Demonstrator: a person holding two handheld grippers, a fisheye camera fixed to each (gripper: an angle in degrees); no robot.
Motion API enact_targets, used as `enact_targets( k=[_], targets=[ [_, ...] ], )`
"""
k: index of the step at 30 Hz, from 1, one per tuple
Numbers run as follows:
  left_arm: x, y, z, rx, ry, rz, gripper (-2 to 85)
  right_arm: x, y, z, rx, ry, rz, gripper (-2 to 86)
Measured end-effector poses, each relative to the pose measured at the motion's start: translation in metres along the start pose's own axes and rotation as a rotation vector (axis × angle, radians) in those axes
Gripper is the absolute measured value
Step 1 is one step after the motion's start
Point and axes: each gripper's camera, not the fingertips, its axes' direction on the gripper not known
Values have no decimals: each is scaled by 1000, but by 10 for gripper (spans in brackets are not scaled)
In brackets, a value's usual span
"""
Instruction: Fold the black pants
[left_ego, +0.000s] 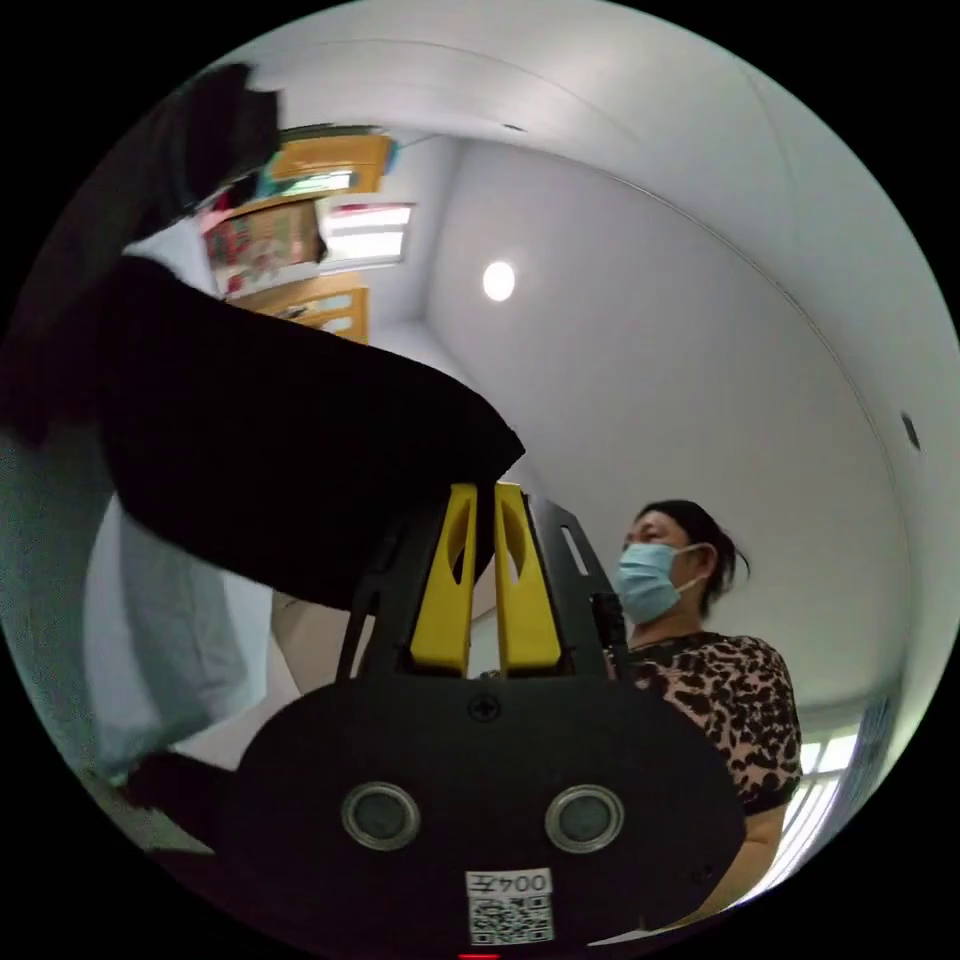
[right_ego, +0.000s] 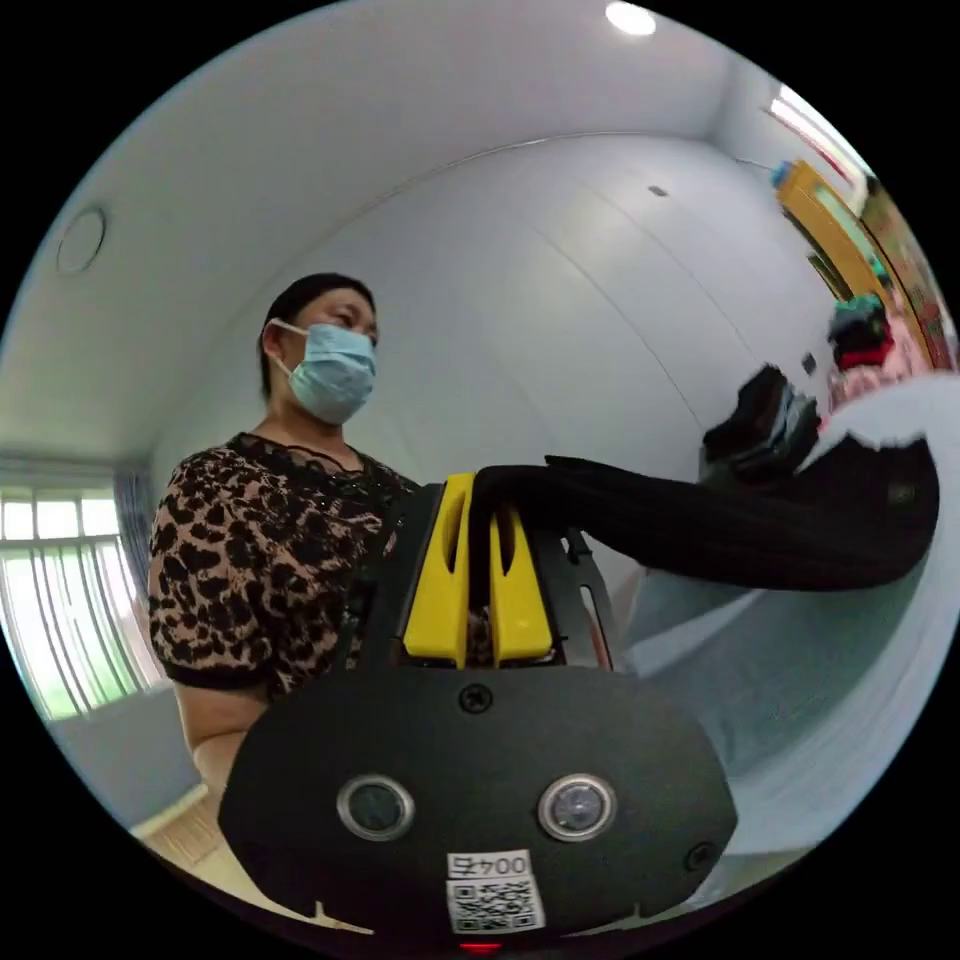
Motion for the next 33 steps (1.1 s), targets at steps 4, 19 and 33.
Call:
enact_targets(
  k=[4,19,33],
  targets=[
    [111,-10,26,-5,179,267,33,-99,-45,53,-70,15,-273,19],
    [250,-26,92,72,161,540,29,-195,-127,139,295,298,-345,17],
    [314,-313,382,53,-231,766,33,-45,-466,226,364,497,-270,14]
  ],
)
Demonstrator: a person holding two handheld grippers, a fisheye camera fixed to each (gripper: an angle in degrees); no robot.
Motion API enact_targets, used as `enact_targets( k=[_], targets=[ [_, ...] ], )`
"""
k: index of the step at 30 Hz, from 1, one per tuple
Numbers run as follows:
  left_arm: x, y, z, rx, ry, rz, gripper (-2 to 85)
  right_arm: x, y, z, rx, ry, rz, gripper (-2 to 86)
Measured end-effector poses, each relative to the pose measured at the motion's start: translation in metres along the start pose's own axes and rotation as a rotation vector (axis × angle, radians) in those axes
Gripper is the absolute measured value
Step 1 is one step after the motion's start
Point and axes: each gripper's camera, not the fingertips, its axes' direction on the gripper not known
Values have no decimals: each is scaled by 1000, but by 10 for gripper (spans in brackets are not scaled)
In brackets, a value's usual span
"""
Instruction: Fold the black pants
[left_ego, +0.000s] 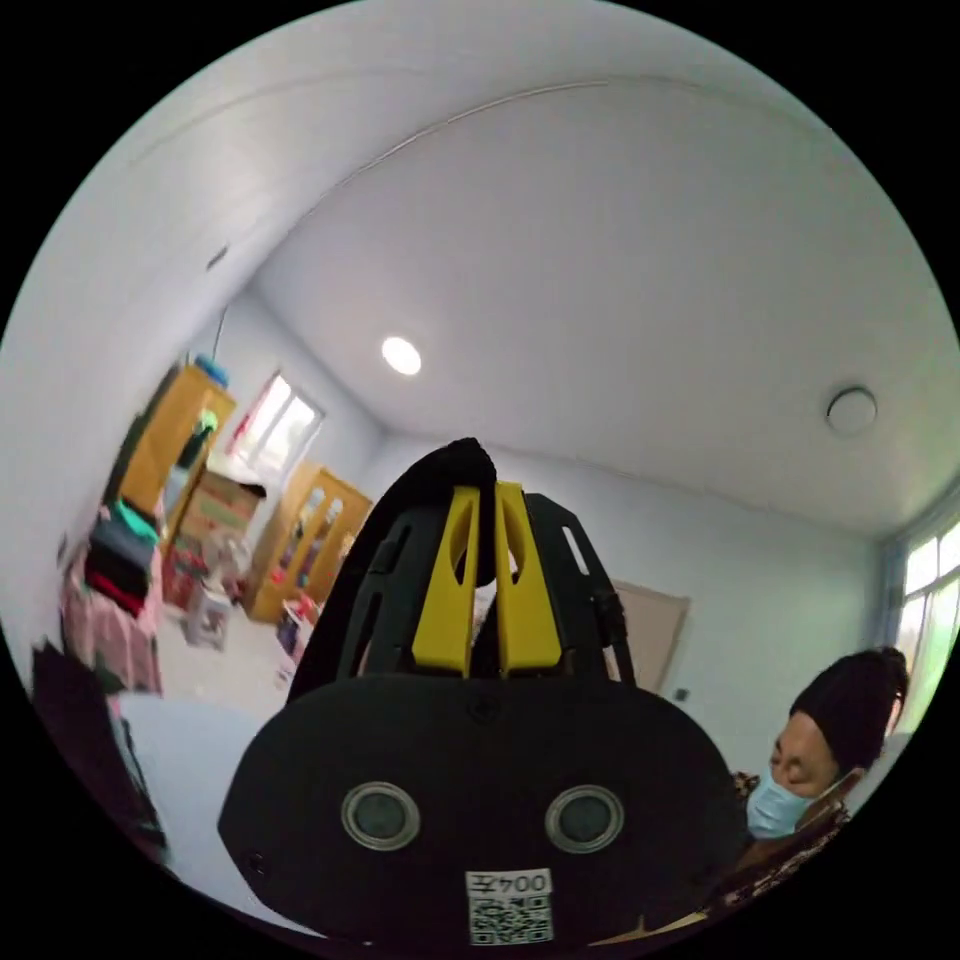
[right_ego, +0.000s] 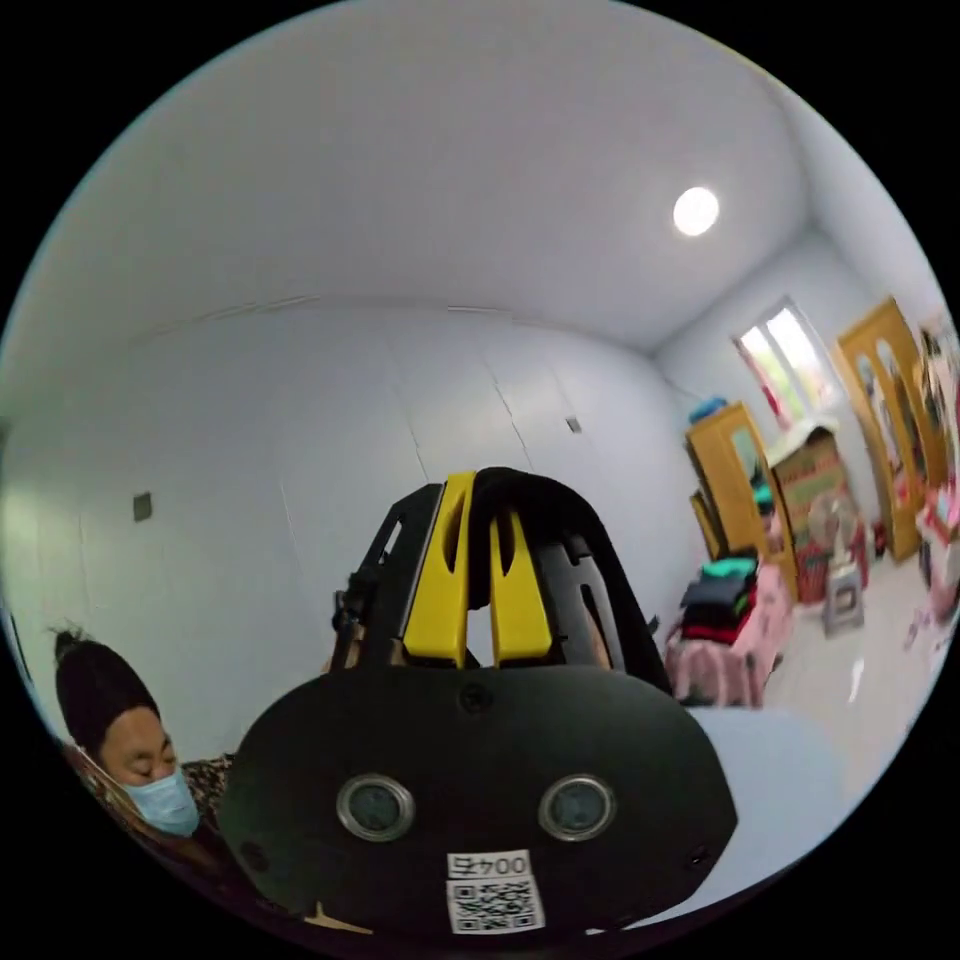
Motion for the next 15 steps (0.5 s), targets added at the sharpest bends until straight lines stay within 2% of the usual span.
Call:
enact_targets(
  k=[2,7,12,15],
  targets=[
    [58,-48,7,51,-85,139,34,-42,-27,9,40,13,-158,17],
    [94,-43,-13,87,-66,214,32,-67,-5,5,-19,25,-259,16],
    [50,63,-67,-31,-159,149,30,-9,99,-12,-216,-36,-93,15],
    [-5,176,-106,-132,-169,-35,30,45,201,-24,-340,32,98,13]
  ],
)
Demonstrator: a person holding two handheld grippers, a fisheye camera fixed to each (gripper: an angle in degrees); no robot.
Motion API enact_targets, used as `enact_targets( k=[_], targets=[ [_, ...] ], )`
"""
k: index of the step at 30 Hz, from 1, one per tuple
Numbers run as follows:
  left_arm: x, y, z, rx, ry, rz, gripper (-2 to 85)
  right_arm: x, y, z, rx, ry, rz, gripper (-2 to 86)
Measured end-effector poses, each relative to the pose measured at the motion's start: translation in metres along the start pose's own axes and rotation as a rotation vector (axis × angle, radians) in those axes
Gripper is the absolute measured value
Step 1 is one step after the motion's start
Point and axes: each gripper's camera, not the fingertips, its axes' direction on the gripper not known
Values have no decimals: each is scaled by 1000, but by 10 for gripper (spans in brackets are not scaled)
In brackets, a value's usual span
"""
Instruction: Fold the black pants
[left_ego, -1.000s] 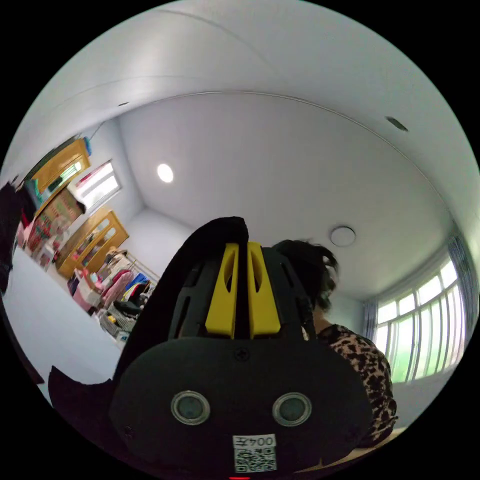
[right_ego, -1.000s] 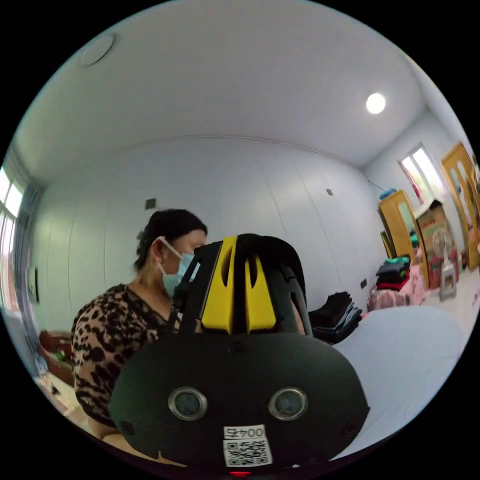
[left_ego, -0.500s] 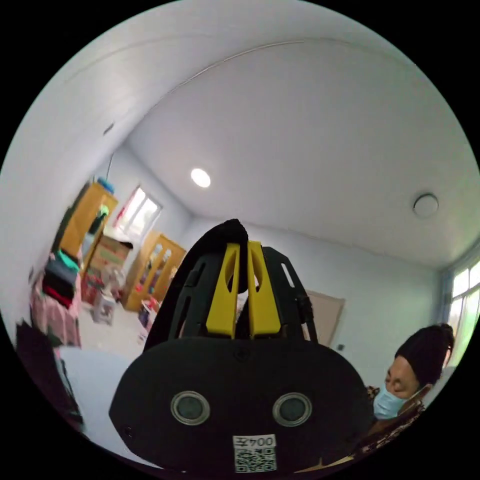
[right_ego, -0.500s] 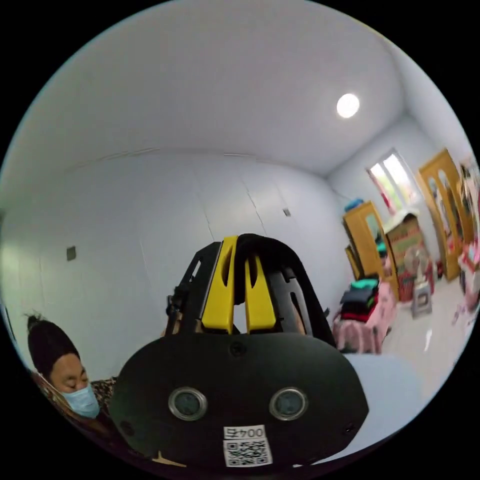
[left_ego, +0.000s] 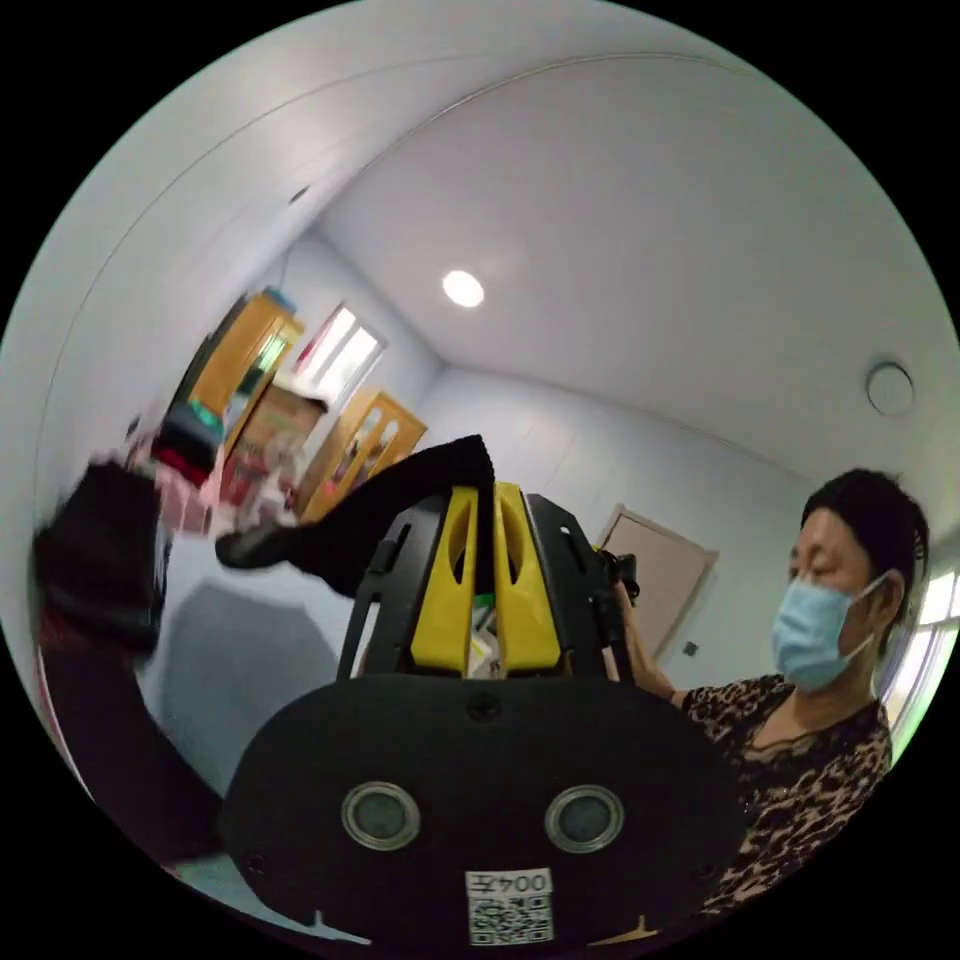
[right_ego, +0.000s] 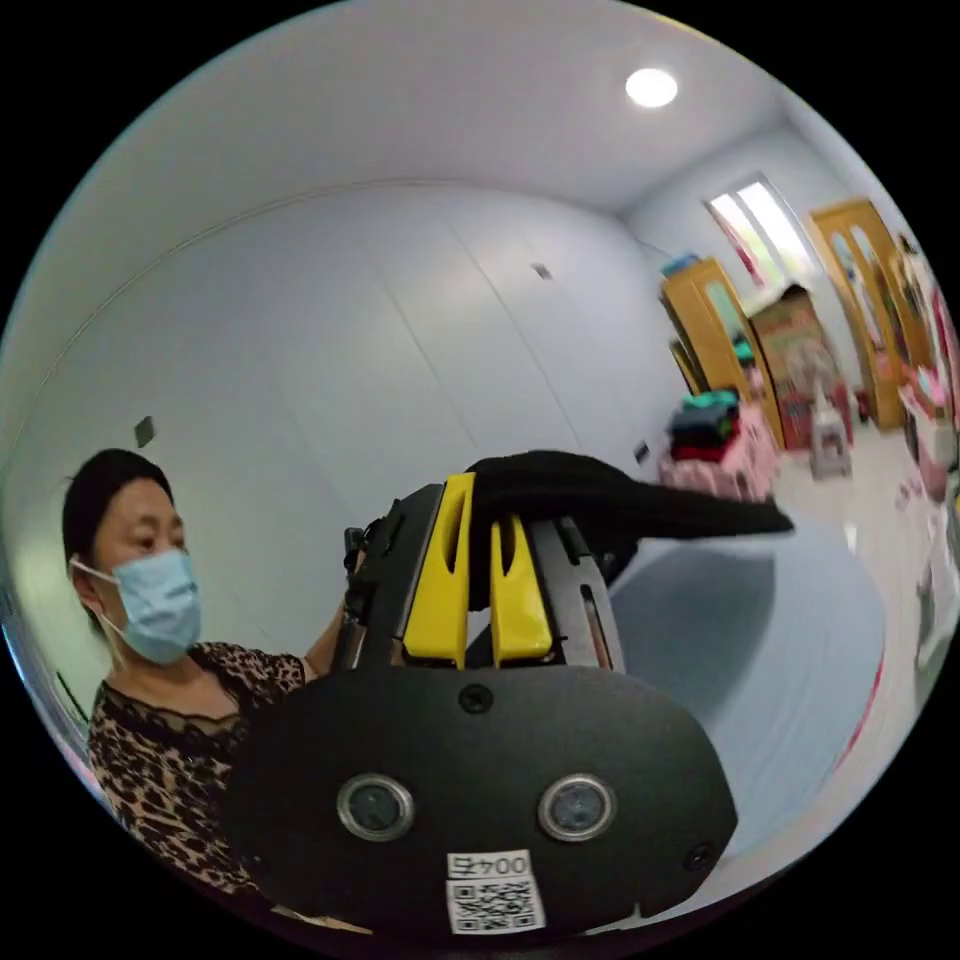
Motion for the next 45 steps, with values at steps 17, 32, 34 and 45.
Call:
enact_targets(
  k=[17,32,34,45],
  targets=[
    [-227,384,-122,-72,-171,-979,26,240,343,55,-159,163,871,19],
    [-308,463,-212,38,-115,-1249,28,341,381,34,-442,449,801,64],
    [-313,457,-213,0,-98,-1217,28,339,370,34,-521,566,682,87],
    [-328,439,-203,24,88,-1242,29,437,402,126,-337,-283,842,169]
  ],
)
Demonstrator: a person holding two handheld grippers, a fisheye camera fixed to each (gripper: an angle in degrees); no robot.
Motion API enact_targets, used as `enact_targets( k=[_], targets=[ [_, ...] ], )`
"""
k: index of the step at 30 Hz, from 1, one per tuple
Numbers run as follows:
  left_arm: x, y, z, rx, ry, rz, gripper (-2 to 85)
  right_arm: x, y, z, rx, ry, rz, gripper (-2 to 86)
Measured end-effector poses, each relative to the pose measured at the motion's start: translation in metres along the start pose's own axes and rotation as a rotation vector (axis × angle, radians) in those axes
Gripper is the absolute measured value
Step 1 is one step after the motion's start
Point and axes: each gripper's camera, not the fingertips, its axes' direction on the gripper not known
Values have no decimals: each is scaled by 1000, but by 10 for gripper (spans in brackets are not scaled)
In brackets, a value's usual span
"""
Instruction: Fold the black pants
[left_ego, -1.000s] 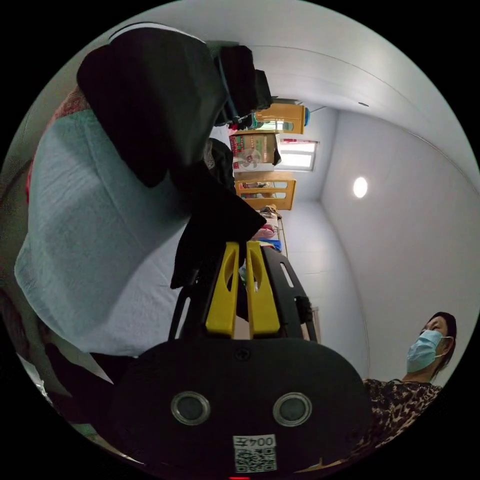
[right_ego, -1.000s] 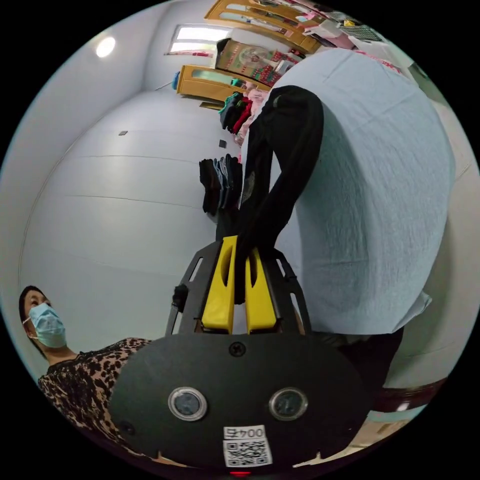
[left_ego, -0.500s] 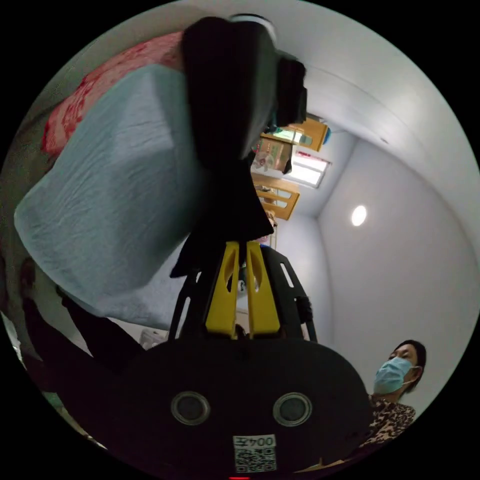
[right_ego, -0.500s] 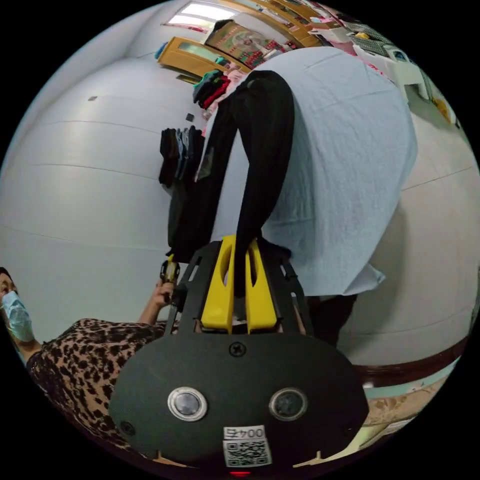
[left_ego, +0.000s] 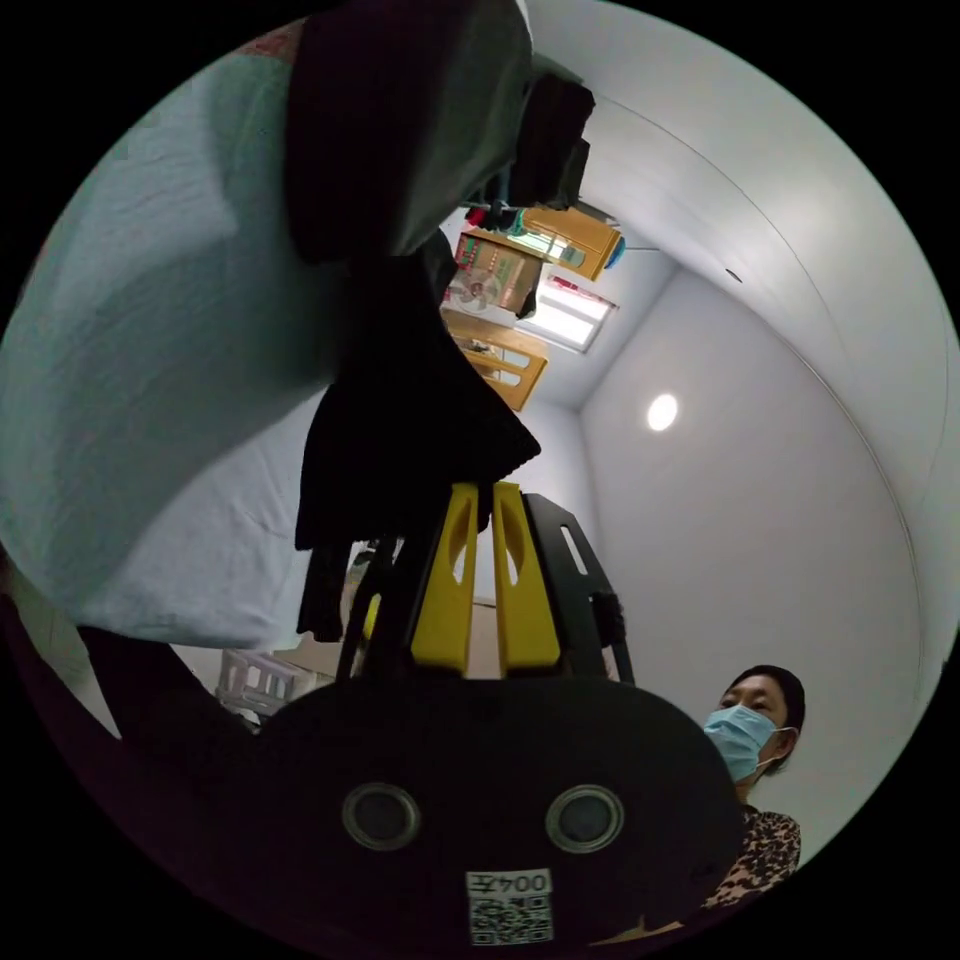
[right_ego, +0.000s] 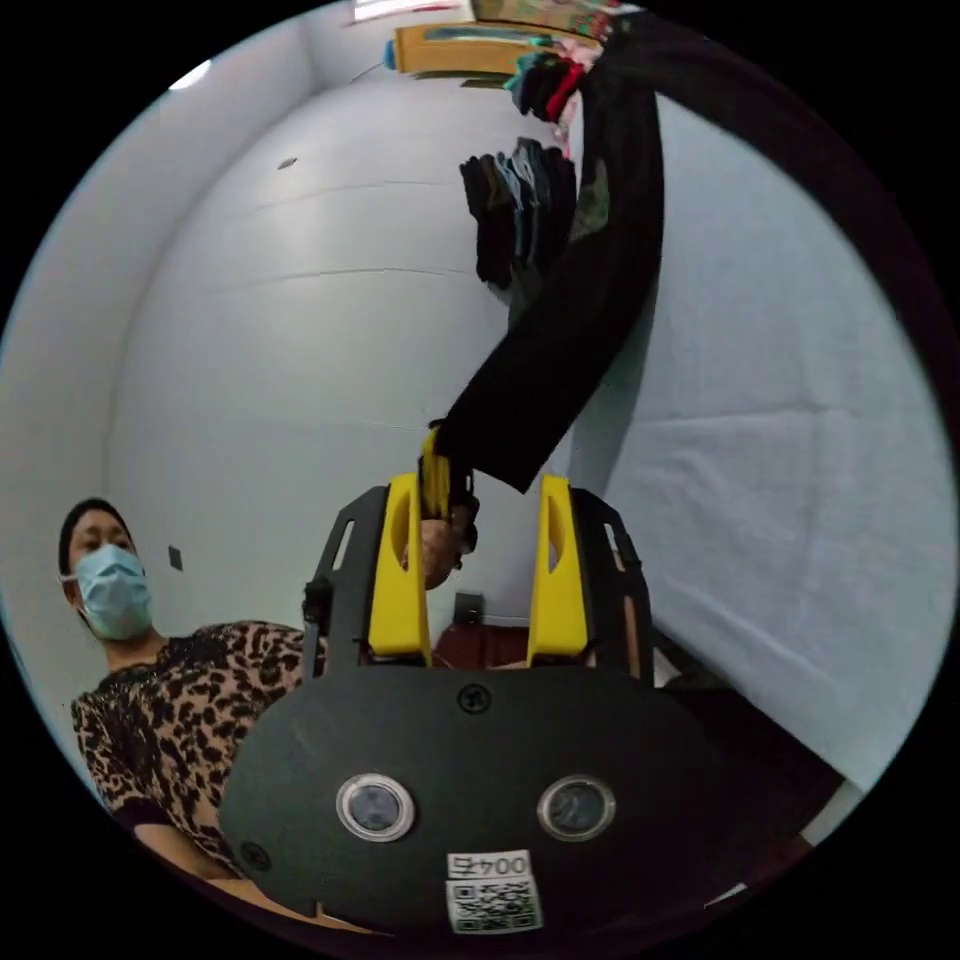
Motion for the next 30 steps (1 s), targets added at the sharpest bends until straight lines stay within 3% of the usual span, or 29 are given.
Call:
enact_targets(
  k=[7,12,15,17,20,24,30],
  targets=[
    [16,-8,9,-40,27,30,29,68,-33,35,-22,-284,191,189],
    [8,-11,4,-43,15,32,29,83,-45,29,13,-449,214,30],
    [-2,-13,-10,-9,-4,44,29,39,-54,-10,87,-232,90,17],
    [-18,-14,-26,16,-13,46,28,-13,-63,-27,0,117,-91,10],
    [-55,-13,-27,-78,-138,20,27,-26,-60,-22,-110,409,-163,6],
    [-105,-7,-31,-46,-177,-63,26,6,-55,-16,-181,505,-58,5],
    [-79,-7,-24,-83,-399,137,25,15,-53,4,-214,517,-9,6]
  ],
)
